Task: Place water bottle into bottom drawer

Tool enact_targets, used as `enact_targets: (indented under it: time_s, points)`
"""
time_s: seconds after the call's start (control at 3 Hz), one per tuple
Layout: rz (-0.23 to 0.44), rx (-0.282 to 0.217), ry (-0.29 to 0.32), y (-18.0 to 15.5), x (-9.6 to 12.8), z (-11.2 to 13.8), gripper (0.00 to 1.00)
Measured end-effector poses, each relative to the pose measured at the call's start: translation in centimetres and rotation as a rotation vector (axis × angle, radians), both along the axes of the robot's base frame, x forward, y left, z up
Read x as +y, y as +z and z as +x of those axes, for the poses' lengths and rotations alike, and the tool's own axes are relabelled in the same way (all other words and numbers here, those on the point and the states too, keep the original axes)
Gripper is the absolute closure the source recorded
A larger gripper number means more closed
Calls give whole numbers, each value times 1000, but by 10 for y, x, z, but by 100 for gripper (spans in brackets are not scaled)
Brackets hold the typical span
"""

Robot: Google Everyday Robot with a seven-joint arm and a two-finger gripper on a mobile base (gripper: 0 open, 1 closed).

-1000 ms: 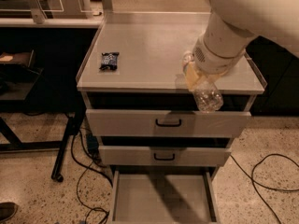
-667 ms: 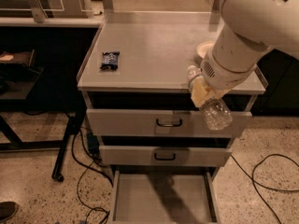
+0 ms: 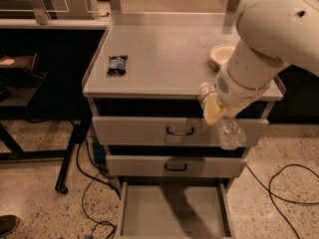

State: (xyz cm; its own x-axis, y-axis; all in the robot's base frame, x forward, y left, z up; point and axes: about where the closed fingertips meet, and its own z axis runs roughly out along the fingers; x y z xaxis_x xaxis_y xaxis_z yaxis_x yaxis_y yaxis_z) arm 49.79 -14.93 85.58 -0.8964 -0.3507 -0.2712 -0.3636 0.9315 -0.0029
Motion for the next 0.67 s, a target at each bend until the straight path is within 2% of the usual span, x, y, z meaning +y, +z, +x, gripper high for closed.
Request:
enact_targets:
  time_s: [0.33,0.67]
  points:
    - [23,88,9,-34,4,-32,100]
    - [37,157,37,-60,11,-49,100]
